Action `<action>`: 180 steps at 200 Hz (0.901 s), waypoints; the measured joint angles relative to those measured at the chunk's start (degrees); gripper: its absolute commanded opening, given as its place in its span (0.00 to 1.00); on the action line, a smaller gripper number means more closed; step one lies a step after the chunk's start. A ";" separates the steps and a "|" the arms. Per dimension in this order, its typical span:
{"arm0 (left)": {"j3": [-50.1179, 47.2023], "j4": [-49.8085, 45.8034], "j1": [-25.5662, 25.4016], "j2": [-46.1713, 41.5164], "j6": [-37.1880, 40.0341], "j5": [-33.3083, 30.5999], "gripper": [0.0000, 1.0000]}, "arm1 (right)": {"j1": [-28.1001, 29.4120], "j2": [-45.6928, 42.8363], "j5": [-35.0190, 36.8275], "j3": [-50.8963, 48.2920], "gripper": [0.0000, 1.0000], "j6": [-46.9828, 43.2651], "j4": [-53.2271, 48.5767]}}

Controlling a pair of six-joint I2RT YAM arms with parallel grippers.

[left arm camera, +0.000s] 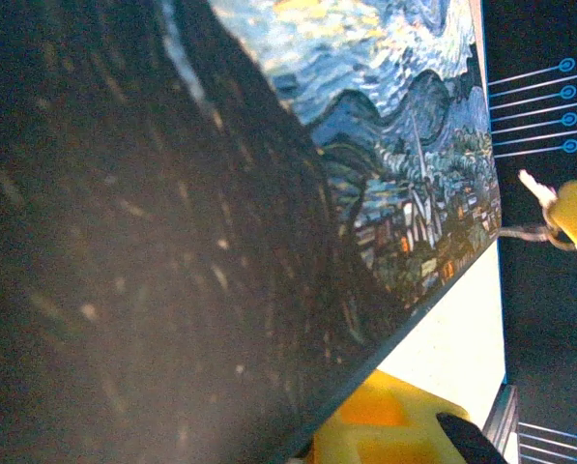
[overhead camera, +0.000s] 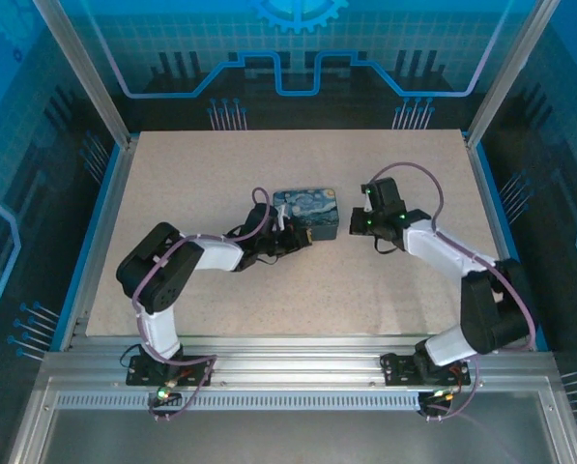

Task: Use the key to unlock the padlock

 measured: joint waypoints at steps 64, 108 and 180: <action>3.21 -5.44 -0.02 -0.59 -2.60 -0.42 0.00 | -0.13 -12.22 -4.96 -9.51 0.00 4.04 2.80; 3.28 -6.36 -0.13 -0.59 -3.43 -0.46 0.00 | -0.11 -17.64 -9.35 -15.10 0.00 8.22 5.53; 3.28 -7.17 -0.13 -1.25 -5.22 -0.57 0.00 | 1.60 -21.33 -15.74 -19.08 0.00 14.64 11.85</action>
